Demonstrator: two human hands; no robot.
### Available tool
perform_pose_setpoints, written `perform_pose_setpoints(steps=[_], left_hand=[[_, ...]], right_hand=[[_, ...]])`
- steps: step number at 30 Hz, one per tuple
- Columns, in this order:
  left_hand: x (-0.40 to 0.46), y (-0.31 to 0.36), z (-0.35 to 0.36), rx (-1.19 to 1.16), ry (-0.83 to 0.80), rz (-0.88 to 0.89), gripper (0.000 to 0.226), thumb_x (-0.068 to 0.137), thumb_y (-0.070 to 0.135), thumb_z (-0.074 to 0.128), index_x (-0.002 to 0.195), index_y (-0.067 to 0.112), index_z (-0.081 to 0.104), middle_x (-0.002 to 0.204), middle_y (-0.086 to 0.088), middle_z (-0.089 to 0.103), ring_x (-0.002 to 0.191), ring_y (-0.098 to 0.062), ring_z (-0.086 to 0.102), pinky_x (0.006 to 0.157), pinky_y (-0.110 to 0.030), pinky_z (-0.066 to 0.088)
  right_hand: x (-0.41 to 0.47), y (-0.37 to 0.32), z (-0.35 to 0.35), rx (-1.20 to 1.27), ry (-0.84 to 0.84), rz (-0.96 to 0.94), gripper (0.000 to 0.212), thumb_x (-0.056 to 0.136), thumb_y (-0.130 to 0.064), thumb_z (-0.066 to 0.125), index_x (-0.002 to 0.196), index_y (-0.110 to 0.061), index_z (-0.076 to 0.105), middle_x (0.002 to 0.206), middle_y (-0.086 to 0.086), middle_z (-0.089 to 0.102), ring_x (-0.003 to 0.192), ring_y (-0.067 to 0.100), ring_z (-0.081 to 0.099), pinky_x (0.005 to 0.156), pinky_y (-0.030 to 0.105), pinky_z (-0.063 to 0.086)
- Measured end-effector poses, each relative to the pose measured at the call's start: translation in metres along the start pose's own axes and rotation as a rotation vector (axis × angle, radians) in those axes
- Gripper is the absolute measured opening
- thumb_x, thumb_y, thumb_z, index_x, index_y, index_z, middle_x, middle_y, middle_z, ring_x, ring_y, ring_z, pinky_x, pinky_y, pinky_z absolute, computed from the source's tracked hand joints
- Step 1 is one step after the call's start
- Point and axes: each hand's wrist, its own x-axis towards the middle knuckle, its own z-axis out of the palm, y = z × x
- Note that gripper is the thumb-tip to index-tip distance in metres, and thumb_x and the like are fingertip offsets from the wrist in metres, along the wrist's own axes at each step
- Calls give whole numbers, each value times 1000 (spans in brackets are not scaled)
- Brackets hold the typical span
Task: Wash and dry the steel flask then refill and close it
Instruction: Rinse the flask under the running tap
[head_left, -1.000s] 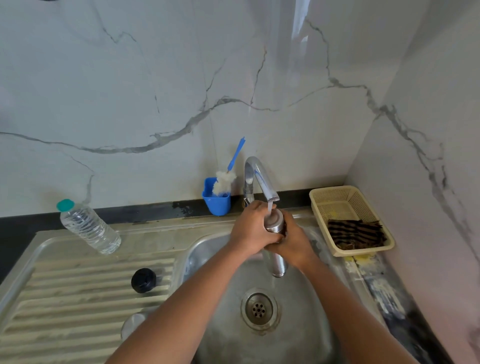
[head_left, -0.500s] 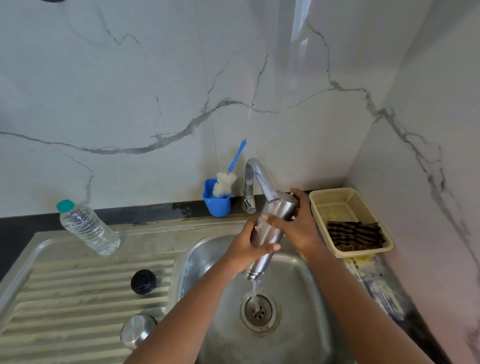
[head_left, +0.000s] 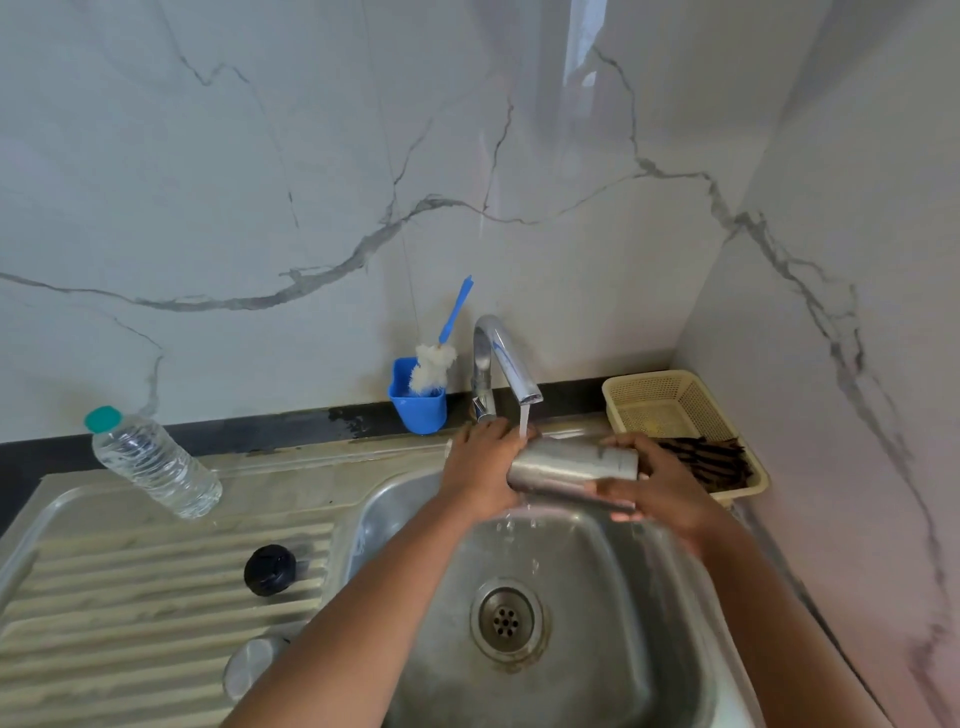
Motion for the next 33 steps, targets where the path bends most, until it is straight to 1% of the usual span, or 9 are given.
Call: perform_pose_setpoints(steps=[4, 8, 12, 15, 18, 23, 25, 29, 33], left_hand=[[-7, 5, 15, -53, 245, -63, 83, 73, 16, 80, 145, 32, 44, 154, -3, 34, 149, -30, 18, 122, -56, 7], [-10, 21, 31, -790, 447, -384, 84, 87, -1, 63, 156, 25, 23, 163, -8, 11, 151, -26, 12, 121, -42, 23], [-3, 34, 19, -1473, 342, -776, 74, 97, 35, 59, 156, 28, 15, 149, -4, 44, 132, -24, 48, 109, -46, 42], [3, 23, 16, -1627, 202, -926, 56, 91, 28, 69, 137, 18, 39, 116, -8, 62, 97, -21, 63, 70, -35, 53], [8, 17, 14, -1718, 182, -975, 50, 86, 23, 74, 128, 15, 48, 110, -10, 65, 90, -23, 64, 64, -31, 50], [18, 14, 16, -1667, 195, -1060, 60, 74, 21, 85, 124, 15, 53, 112, -12, 67, 92, -27, 66, 71, -40, 57], [18, 13, 20, -1626, 249, -1060, 64, 71, 18, 86, 124, 14, 50, 109, -11, 68, 95, -29, 67, 86, -48, 57], [14, 15, 20, -1692, 360, -893, 56, 75, 14, 81, 123, 15, 51, 105, -10, 69, 91, -25, 68, 87, -44, 57], [11, 19, 13, -1811, 390, -727, 51, 80, 7, 77, 124, 16, 53, 102, -5, 68, 86, -16, 66, 71, -30, 56]], right_hand=[[-9, 22, 7, 157, 16, 76, 53, 71, -12, 84, 115, -23, 56, 123, 11, 49, 103, 36, 61, 73, 45, 61], [-11, 53, 22, 544, -13, 207, 76, 52, -25, 91, 112, -11, 45, 124, 27, 57, 89, 43, 69, 70, 45, 60], [-23, 78, 38, 698, -83, 314, 101, 27, -32, 99, 111, -10, 48, 104, 26, 65, 83, 44, 68, 62, 41, 60], [-30, 84, 45, 740, -116, 287, 103, 27, -27, 99, 115, -11, 48, 105, 23, 66, 84, 43, 68, 61, 41, 60], [-33, 81, 50, 364, -86, 113, 86, 47, -22, 92, 118, -22, 45, 121, 14, 56, 99, 32, 65, 78, 41, 59], [-25, 95, 69, -506, 344, -392, 80, 62, -19, 89, 123, -32, 40, 119, -17, 40, 108, 2, 50, 87, 14, 47], [-24, 99, 69, -270, 345, -317, 78, 62, -26, 93, 123, -35, 45, 121, -19, 46, 113, -4, 49, 86, 7, 42], [-24, 86, 70, 571, 92, 200, 66, 74, -68, 64, 120, -20, 60, 110, 13, 66, 87, 24, 66, 67, 32, 54], [-24, 84, 61, 716, -96, 338, 76, 84, -66, 55, 126, -3, 54, 87, 16, 64, 59, 21, 56, 51, 28, 48]])
